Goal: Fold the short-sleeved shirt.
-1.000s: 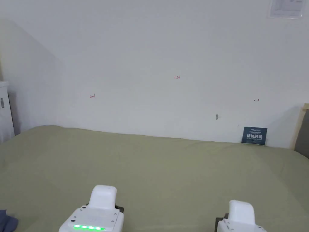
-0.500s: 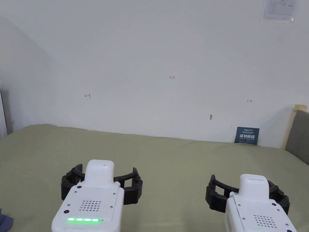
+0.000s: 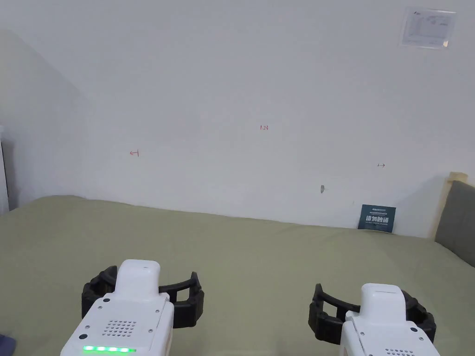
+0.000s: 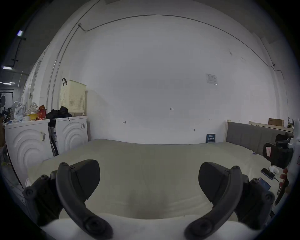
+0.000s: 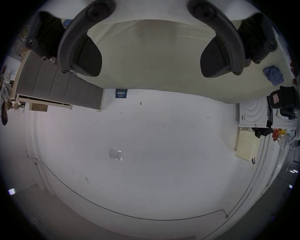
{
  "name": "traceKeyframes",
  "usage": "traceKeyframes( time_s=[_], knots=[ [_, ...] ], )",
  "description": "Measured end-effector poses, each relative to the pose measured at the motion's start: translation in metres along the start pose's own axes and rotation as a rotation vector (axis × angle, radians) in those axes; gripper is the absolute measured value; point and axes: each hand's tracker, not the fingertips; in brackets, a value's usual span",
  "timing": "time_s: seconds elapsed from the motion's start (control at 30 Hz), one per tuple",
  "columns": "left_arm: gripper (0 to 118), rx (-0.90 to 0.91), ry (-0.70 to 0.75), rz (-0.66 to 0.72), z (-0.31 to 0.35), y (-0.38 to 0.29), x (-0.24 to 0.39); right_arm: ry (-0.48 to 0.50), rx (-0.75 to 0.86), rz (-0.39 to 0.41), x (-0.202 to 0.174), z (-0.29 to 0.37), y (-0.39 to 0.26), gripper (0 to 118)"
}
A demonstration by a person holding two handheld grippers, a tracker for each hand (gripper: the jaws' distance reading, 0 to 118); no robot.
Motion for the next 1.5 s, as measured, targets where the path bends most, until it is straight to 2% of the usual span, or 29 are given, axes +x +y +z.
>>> traceKeyframes(
  time_s=[0.2,0.37,0.57,0.7,0.8,1.07,1.2,1.37,1.5],
  knots=[
    [118,0.0,0.009,-0.001,0.001,0.004,0.0,-0.01,-0.015,-0.103,0.007,-0.001,0.004,118],
    [118,-0.024,0.024,0.016,0.0,0.008,0.0,-0.014,-0.012,-0.082,0.01,0.0,0.011,118],
    [118,-0.019,0.001,-0.002,-0.002,0.013,0.002,-0.01,0.0,-0.099,0.011,0.001,0.016,118],
    [118,-0.028,0.007,-0.007,-0.001,0.015,0.002,-0.048,-0.024,-0.046,0.008,-0.003,0.016,118],
    [118,-0.037,0.011,0.013,-0.002,0.014,0.001,-0.044,-0.026,-0.043,0.006,-0.003,0.016,118],
    [118,-0.05,0.01,0.021,-0.002,0.011,-0.001,-0.034,-0.031,-0.105,0.009,-0.006,0.018,118],
    [118,-0.052,0.021,0.029,-0.003,0.011,-0.002,0.007,-0.081,-0.149,0.012,-0.01,0.018,118],
    [118,-0.07,0.002,0.033,-0.008,0.011,-0.002,-0.012,-0.082,-0.127,0.009,-0.01,0.019,118],
    [118,-0.065,-0.001,0.016,-0.007,0.014,-0.002,-0.025,-0.112,-0.044,0.008,-0.014,0.021,118]
  ],
)
